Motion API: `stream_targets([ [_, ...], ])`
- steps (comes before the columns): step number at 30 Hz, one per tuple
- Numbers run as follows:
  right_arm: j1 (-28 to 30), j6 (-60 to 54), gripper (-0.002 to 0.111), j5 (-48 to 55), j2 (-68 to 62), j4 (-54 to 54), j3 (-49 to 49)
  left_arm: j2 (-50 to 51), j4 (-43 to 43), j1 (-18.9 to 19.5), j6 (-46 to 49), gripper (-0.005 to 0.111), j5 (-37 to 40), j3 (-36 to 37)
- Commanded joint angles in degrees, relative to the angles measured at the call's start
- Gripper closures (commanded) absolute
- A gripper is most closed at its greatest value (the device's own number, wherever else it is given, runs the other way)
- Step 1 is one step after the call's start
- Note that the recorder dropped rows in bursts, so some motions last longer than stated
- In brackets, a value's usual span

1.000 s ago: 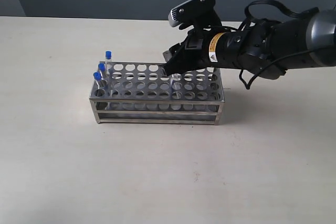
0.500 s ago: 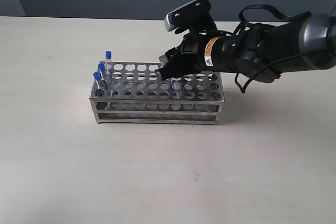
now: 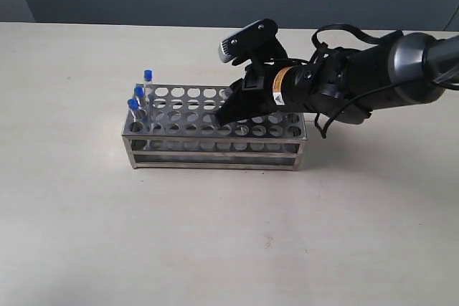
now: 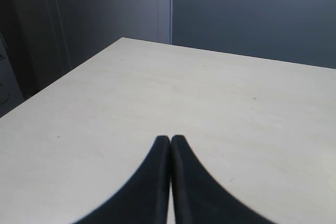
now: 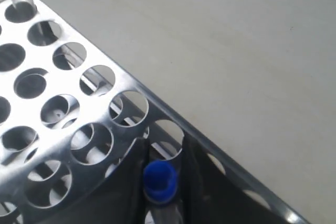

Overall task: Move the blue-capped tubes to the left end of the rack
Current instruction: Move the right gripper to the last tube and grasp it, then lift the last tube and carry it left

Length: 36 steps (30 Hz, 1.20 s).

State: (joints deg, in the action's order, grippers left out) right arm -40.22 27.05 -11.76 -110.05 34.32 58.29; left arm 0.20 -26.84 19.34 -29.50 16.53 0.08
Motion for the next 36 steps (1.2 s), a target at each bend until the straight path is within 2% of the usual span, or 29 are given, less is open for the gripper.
stream_targets([
  [1,0.23,-0.72,0.108,0.05,2.66,0.09,-0.26,-0.2,0.07,0.07,-0.1,0.106,0.18,-0.08],
  [11,0.23,-4.82,0.108,-0.16,11.38,0.3,-0.26,-0.2,0.07,0.07,-0.1,0.106,0.18,-0.08],
  [23,0.03,-4.87,0.108,-3.38,12.66,0.3,-0.26,-0.2,0.07,0.07,-0.1,0.106,-0.05,-0.08],
  [36,-10.37,-4.22,0.108,-10.51,11.42,0.3,0.04,-0.2,0.07,0.07,-0.1,0.106,0.07,-0.08],
])
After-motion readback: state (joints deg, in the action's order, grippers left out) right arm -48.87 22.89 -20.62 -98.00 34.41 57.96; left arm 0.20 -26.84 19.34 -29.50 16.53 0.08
